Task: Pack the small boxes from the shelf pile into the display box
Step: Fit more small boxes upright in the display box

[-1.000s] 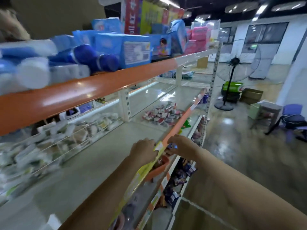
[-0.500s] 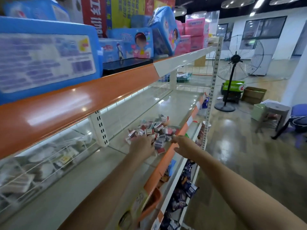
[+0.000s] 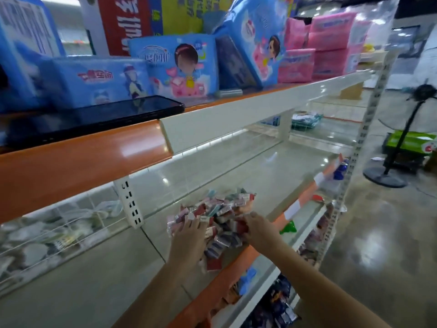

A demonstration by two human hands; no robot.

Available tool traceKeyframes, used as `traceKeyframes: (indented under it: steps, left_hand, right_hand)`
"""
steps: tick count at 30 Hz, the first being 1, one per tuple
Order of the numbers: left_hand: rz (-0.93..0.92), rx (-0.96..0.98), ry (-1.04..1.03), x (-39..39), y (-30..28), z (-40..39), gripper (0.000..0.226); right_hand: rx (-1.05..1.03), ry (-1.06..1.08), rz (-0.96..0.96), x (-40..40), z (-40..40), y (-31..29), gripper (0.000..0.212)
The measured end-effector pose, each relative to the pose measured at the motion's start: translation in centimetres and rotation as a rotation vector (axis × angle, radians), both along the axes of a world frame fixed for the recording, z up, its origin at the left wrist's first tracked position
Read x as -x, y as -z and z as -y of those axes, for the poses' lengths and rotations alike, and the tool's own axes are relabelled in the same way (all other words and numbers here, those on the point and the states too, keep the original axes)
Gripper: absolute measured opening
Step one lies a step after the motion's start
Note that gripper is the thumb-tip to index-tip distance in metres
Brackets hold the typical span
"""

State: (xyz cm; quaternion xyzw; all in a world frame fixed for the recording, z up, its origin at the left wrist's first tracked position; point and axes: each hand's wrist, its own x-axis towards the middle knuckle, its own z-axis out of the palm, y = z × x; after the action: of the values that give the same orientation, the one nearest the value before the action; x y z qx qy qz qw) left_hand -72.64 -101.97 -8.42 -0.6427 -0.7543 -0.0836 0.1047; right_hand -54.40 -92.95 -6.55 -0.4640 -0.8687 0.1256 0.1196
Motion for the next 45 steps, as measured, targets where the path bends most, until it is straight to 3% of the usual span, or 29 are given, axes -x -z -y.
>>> traceKeyframes:
  steps: [6,13,18,22,28,37,45]
  left_hand:
    - [-0.003,0.0,-0.105,-1.1,0.6,0.1,0.047]
    - [0.168,-0.081,-0.226,-1.1,0.0,0.8,0.044]
    - [0.229,-0.18,-0.278,0.2,-1.9,3.8,0.045]
    - [0.24,-0.253,-0.335,1.6,-3.5,8.0,0.037]
    - [0.27,-0.299,-0.479,4.0,-4.4,16.8,0.039]
    - [0.237,-0.44,-0.738,5.7,-4.8,35.4,0.034]
    - [0.199,-0.48,-0.896,7.0,-5.3,53.9,0.036]
  right_hand:
    - [-0.066,-0.113,-0.017,0.0,-1.4,1.8,0.042]
    - [-0.024,-0.26,-0.175,-0.3,-2.2,1.0,0.034]
    - [0.141,-0.38,-0.331,2.1,-0.2,-0.7,0.024]
    - [0.405,-0.544,-0.464,5.2,2.7,-1.7,0.02]
    - [0.614,-0.685,-0.477,11.4,9.0,-2.1,0.027]
    - [1.242,-0.888,-0.483,19.5,24.7,-1.5,0.012]
    - [1.41,-0.992,-0.427,24.2,41.1,-1.7,0.02]
